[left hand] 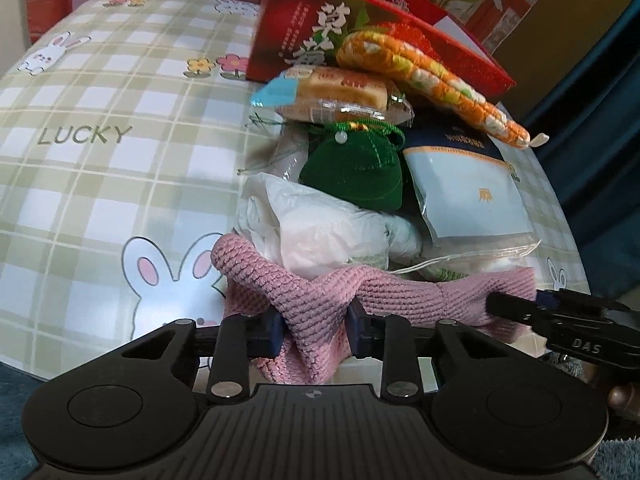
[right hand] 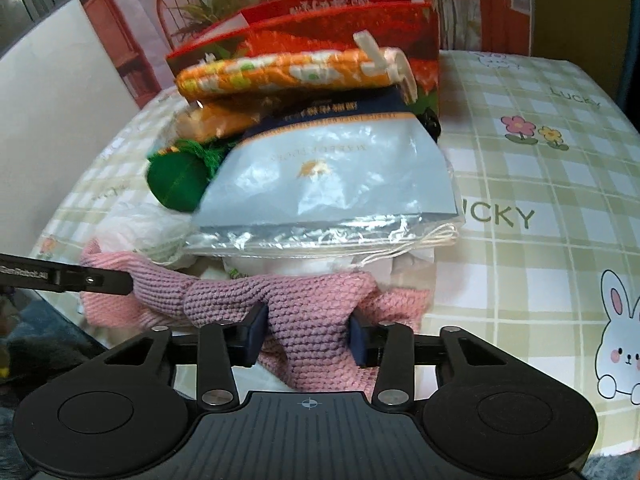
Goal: Organize soft objects
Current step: 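Close the left and right grippers on the pink knitted cloth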
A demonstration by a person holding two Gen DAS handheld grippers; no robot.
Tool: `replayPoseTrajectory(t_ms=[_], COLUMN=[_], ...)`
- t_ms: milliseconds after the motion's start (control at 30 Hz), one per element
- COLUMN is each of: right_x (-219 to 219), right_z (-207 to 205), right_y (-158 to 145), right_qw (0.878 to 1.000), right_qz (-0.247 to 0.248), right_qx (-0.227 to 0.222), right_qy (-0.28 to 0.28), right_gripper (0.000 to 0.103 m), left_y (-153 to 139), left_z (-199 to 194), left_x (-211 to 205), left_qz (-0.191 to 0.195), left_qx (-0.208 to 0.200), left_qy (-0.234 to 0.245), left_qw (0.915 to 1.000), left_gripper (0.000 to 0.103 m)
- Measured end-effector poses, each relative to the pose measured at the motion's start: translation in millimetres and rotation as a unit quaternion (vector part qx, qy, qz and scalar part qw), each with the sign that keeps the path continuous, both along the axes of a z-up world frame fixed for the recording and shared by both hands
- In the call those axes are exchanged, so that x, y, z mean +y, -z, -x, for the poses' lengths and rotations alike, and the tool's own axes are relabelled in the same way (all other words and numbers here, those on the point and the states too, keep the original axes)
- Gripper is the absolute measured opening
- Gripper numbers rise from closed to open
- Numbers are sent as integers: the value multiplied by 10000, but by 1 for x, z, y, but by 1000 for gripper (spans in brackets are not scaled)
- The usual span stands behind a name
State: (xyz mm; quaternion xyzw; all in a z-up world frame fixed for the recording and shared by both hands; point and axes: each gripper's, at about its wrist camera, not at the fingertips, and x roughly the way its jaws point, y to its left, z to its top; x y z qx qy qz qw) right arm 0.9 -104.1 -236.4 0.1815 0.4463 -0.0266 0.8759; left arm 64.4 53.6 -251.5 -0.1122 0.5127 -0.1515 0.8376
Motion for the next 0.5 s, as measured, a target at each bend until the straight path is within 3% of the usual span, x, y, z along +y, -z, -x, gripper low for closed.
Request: replayPoseTrajectory(t_ms=[500], right_x=[10], right_z=[11], right_y=[-26], right_qw=[9992], right_qz=[335], right_qx=[-207], right_qy=[-19], right_gripper=[35], left_y=[-20], left_z=[20], left_x=[4], left_qz=[62], left_qx=[-352], left_qy=[46], left_qw=[9994], left_gripper=[32])
